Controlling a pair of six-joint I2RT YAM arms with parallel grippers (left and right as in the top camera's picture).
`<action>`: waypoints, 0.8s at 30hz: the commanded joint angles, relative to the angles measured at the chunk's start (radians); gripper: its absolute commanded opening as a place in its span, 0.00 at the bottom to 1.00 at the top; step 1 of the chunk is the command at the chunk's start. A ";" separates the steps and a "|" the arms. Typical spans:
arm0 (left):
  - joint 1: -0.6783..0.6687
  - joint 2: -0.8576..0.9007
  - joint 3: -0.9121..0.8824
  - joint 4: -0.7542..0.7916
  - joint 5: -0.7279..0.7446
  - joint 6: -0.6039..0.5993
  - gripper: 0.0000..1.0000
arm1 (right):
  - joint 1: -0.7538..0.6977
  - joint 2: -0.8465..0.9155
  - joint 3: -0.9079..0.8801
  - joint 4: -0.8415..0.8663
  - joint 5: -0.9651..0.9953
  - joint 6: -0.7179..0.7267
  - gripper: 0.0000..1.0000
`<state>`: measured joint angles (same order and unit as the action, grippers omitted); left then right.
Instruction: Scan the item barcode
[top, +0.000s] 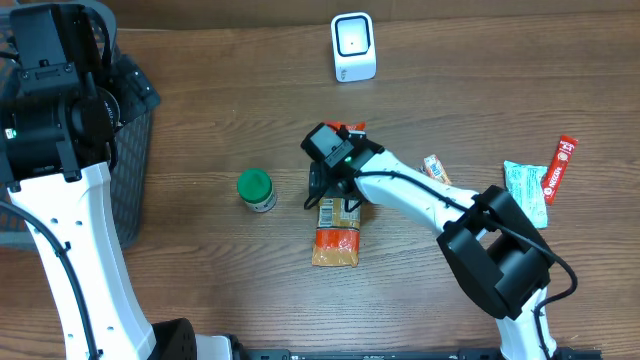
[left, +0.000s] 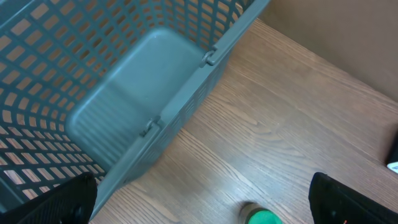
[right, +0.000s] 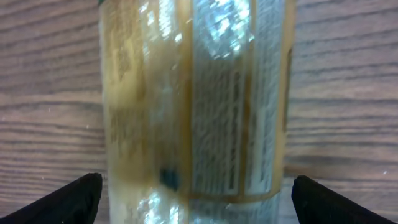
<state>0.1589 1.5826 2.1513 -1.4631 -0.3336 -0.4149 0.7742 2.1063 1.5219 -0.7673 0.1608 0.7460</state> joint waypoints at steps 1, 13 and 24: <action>0.004 0.007 0.011 0.001 -0.013 0.008 1.00 | 0.012 -0.002 -0.023 0.019 0.048 0.014 1.00; 0.004 0.007 0.011 0.001 -0.013 0.008 0.99 | 0.022 0.032 -0.031 0.038 0.048 0.013 1.00; 0.004 0.007 0.011 0.001 -0.013 0.008 1.00 | 0.021 0.066 -0.031 0.052 0.049 0.005 0.99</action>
<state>0.1589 1.5826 2.1513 -1.4631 -0.3336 -0.4152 0.7933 2.1349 1.4994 -0.7177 0.2176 0.7475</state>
